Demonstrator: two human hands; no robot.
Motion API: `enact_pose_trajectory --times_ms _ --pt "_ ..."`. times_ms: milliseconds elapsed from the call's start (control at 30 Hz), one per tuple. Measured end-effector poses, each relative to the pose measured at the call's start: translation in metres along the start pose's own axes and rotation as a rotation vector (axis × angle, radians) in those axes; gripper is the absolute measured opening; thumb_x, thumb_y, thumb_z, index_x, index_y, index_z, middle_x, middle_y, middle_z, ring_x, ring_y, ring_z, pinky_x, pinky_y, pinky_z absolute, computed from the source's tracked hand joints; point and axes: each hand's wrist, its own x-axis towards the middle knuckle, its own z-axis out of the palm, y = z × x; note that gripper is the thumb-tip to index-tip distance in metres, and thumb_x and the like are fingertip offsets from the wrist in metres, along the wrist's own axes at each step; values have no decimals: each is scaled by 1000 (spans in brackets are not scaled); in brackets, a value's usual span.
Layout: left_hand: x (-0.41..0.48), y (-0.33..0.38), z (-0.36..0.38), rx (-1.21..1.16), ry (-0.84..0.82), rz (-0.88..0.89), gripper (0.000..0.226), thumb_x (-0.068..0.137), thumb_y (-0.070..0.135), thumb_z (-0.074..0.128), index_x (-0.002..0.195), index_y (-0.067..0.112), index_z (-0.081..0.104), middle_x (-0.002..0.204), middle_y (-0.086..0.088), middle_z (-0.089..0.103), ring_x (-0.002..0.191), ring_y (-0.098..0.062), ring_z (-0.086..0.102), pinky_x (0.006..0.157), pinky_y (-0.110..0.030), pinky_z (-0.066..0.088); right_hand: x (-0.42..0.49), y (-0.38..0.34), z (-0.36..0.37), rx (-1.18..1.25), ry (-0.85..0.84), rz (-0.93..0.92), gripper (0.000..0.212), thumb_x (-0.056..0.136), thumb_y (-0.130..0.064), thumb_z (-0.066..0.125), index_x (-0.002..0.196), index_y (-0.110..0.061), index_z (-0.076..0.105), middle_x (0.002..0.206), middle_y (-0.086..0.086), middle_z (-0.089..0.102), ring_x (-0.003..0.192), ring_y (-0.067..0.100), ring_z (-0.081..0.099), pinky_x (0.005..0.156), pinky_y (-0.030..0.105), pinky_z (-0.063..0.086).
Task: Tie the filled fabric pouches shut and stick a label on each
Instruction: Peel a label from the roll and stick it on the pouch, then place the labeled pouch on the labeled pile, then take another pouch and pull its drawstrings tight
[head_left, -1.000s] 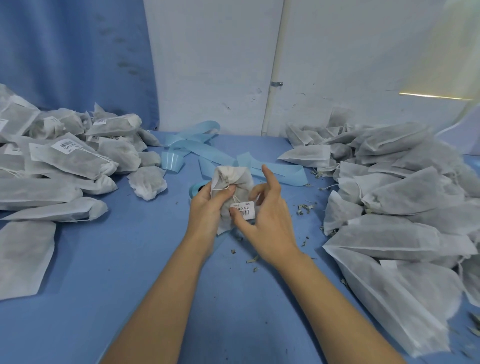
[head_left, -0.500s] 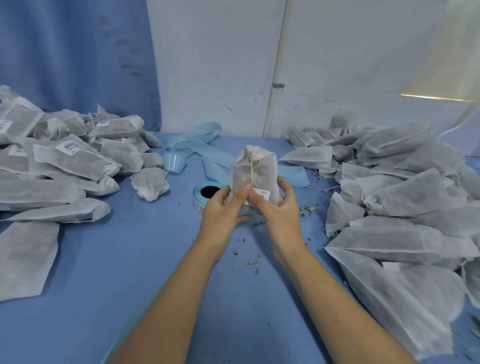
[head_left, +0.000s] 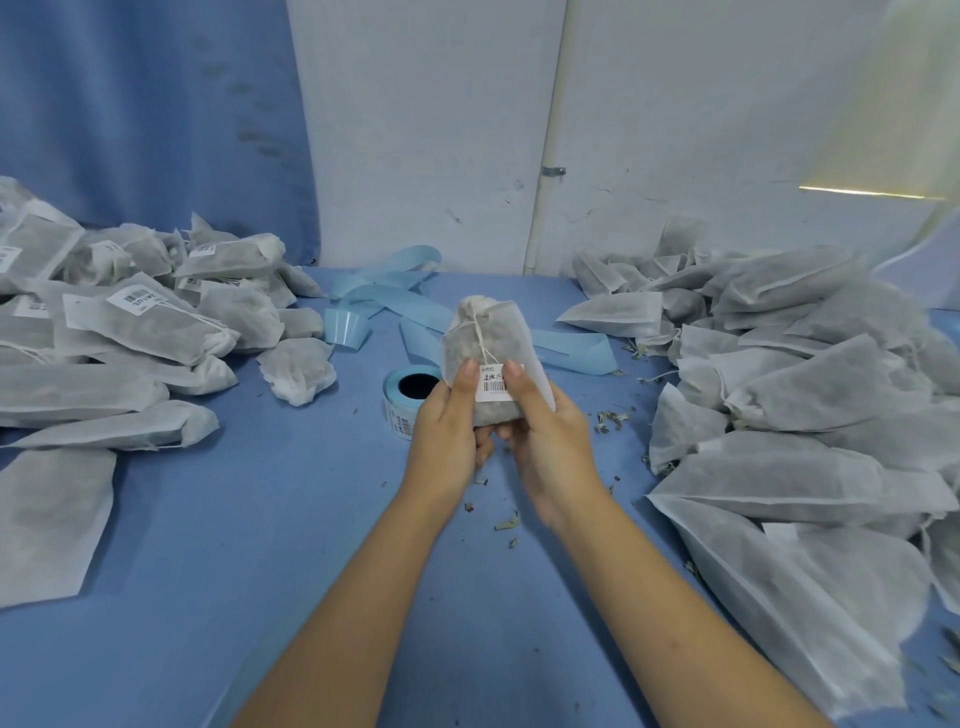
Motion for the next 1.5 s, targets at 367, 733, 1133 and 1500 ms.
enact_pose_trajectory --times_ms 367,733,1133,1500 --pt "2 -4 -8 -72 13 -51 40 100 41 42 83 13 64 42 6 40 34 -6 30 33 -18 26 -1 5 5 63 38 25 15 93 -16 60 88 -5 69 74 2 71 60 7 62 52 16 46" --pt "14 19 -29 -181 205 22 9 90 10 48 82 13 51 48 4 49 36 -9 38 37 -21 28 8 5 32 81 41 -10 16 92 -22 64 100 -8 66 74 -2 66 57 9 58 56 19 51" --pt "36 14 -65 -554 453 -121 11 98 5 48 102 6 59 95 -6 67 74 -10 69 60 -17 53 17 20 22 28 176 -39 7 93 -13 61 91 -12 68 69 -7 67 52 6 56 55 17 49" --pt "36 41 8 -15 204 90 22 92 4 46 84 17 62 66 5 65 50 -3 55 49 -13 41 29 16 2 147 233 53 6 94 -5 57 91 -4 63 70 5 60 52 8 53 54 18 48"
